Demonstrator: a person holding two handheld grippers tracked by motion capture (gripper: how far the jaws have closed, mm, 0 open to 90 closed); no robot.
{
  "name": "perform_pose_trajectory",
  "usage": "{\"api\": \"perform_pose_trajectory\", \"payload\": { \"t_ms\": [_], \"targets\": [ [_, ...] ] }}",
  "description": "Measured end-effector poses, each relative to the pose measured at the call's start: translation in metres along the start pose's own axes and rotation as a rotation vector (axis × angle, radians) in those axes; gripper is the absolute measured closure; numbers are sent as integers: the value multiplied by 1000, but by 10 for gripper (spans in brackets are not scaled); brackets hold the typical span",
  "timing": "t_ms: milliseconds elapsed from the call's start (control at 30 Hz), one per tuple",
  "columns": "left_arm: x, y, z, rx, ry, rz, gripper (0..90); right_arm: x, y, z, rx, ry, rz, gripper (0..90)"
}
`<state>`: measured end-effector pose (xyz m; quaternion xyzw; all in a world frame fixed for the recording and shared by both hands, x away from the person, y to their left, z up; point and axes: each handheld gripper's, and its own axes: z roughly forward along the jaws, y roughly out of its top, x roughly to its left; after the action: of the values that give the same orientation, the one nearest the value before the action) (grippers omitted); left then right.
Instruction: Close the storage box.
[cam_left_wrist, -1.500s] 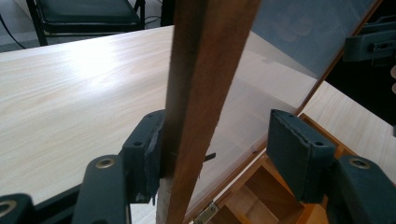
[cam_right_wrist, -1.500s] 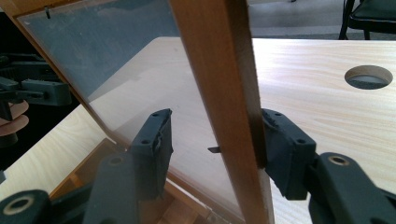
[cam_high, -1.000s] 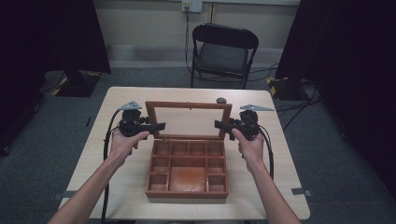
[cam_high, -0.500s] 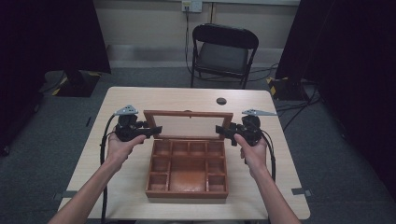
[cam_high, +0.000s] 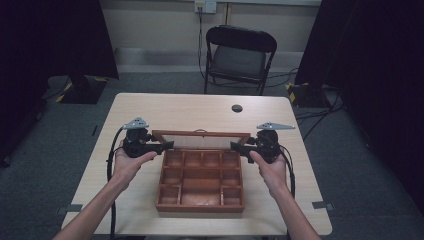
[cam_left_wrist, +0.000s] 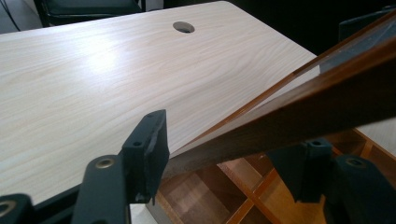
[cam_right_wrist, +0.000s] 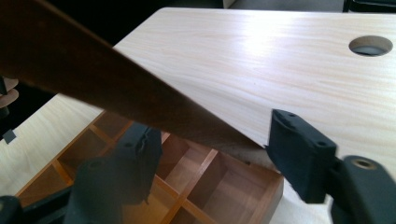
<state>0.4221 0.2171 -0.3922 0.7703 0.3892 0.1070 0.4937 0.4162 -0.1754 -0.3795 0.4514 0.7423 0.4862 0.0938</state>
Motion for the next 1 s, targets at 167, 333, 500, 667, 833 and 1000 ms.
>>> {"api": "perform_pose_trajectory", "payload": {
  "t_ms": [167,333,500,667,833,1000],
  "targets": [
    [-1,-4,-1,1,13,-10,316,-1,-5,-2,6,20,24,332],
    [-7,-4,0,8,7,8,294,-4,-11,-1,19,12,19,306],
    [-8,-6,0,25,-8,21,241,-12,-18,-2,52,20,22,296],
    [-8,-8,0,35,-10,15,195,-17,-22,-6,99,18,21,313],
    [-8,-8,0,31,-13,12,182,-23,-26,-16,117,-21,14,333],
    [-8,-7,-1,33,-14,15,173,-22,-20,-23,113,-90,5,347]
  ]
}}
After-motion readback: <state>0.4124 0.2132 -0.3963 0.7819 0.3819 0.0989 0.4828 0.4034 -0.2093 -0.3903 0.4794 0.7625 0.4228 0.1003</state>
